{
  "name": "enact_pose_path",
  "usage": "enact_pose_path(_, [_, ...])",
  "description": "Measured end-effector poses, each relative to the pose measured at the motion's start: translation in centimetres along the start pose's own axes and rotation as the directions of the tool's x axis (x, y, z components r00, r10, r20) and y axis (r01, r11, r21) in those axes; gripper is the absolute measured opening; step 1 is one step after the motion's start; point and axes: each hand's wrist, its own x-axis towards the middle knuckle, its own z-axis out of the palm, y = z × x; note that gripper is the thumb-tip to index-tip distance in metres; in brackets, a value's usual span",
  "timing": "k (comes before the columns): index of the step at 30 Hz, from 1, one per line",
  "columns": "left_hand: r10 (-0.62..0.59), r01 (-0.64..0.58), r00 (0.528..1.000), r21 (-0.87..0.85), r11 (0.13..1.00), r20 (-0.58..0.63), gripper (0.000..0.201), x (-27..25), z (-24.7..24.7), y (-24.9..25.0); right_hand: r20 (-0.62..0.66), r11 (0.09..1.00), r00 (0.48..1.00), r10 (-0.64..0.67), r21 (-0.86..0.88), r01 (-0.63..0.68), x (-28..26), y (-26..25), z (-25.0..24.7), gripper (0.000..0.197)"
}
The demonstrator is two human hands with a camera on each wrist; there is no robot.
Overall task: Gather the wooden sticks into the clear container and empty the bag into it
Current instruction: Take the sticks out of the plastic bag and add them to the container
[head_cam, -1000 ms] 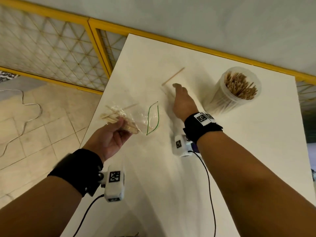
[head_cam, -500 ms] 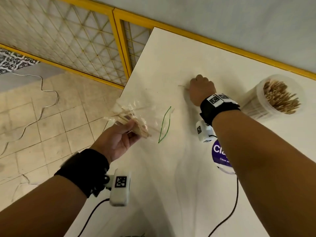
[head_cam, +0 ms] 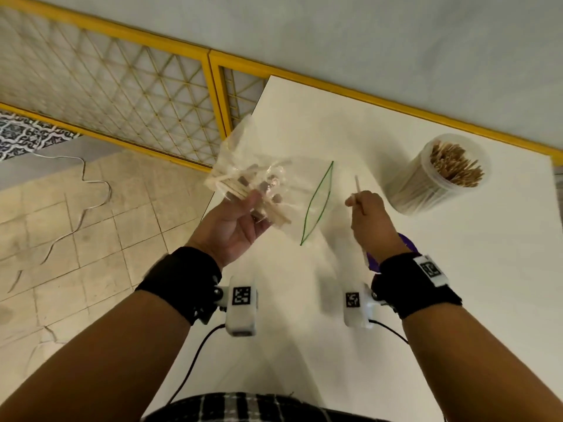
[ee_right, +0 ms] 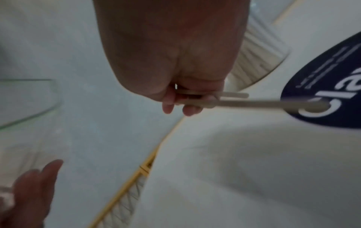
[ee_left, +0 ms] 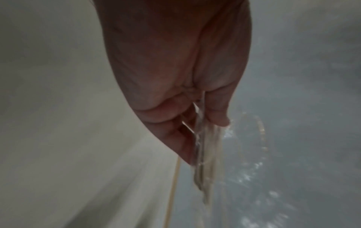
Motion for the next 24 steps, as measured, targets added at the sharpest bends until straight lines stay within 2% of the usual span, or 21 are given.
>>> enact_pose_path(2, [0.017,-0.013,0.993,-0.032,0.999,0.119,0.048,-0.2,0.8,0.5,-0.047,0.99,0.998,0.04,0.139,-0.033,-2.1,-1.8,-1.9,0.019])
enact_pose_path(4, [-0.005,0.009,0.98,-0.018,1.0,0.198,0.062,-0.5,1.7,0.4,-0.119,0.979,0.992,0.029,0.202,-0.004,-4.9,-4.1,-3.8,0.021])
enact_pose_path(6, [-0.017,0.012,0.968,0.019,1.0,0.25,0.06,-0.7,2.9,0.0,-0.234,0.958,0.971,-0.043,0.268,0.106,-7.3,-5.8,-5.3,0.032])
enact_pose_path(8, [-0.025,0.023,0.962,0.009,1.0,0.274,0.057,-0.9,4.0,-0.6,-0.294,0.937,0.942,-0.163,0.253,0.242,-8.8,-7.0,-6.5,0.03])
enact_pose_path(10, [-0.047,0.053,0.958,-0.012,0.999,0.282,0.059,-1.3,5.0,-1.3,-0.273,0.932,0.916,-0.295,0.128,0.338,-9.5,-7.8,-7.1,0.017])
enact_pose_path(11, [-0.064,0.069,0.957,-0.008,0.998,0.282,0.062,-1.5,5.4,-1.7,-0.255,0.921,0.908,-0.333,0.116,0.371,-9.6,-8.0,-7.2,0.013])
enact_pose_path(12, [-0.079,0.081,0.954,0.004,0.997,0.289,0.064,-1.6,5.9,-2.2,-0.228,0.913,0.916,-0.331,0.168,0.372,-9.6,-8.1,-7.3,0.019])
enact_pose_path(14, [-0.123,0.112,0.949,0.055,0.992,0.289,0.063,-2.0,7.2,-2.9,-0.169,0.912,0.951,-0.259,0.281,0.298,-9.6,-7.9,-7.4,0.042])
enact_pose_path(15, [-0.147,0.126,0.949,0.092,0.988,0.277,0.059,-2.3,7.8,-3.2,-0.127,0.933,0.972,-0.2,0.279,0.228,-9.5,-7.6,-7.4,0.044])
enact_pose_path(17, [-0.193,0.146,0.951,0.201,0.969,0.242,0.044,-2.8,9.1,-3.8,-0.021,0.978,0.996,-0.087,0.187,0.089,-9.1,-7.5,-7.4,0.019])
enact_pose_path(19, [-0.226,0.137,0.948,0.353,0.926,0.224,0.024,-3.4,10.5,-4.5,0.027,0.991,0.998,-0.058,0.122,0.054,-9.1,-7.0,-7.3,0.013])
enact_pose_path(22, [-0.271,0.172,0.95,0.461,0.871,0.158,0.024,-3.9,11.8,-5.6,0.099,0.996,0.995,-0.017,0.094,0.008,-8.9,-5.8,-7.1,0.016])
enact_pose_path(24, [-0.3,0.216,0.948,0.48,0.85,0.105,0.035,-4.1,12.3,-6.2,0.191,0.999,0.982,-0.001,0.048,-0.008,-8.8,-5.0,-7.4,0.014])
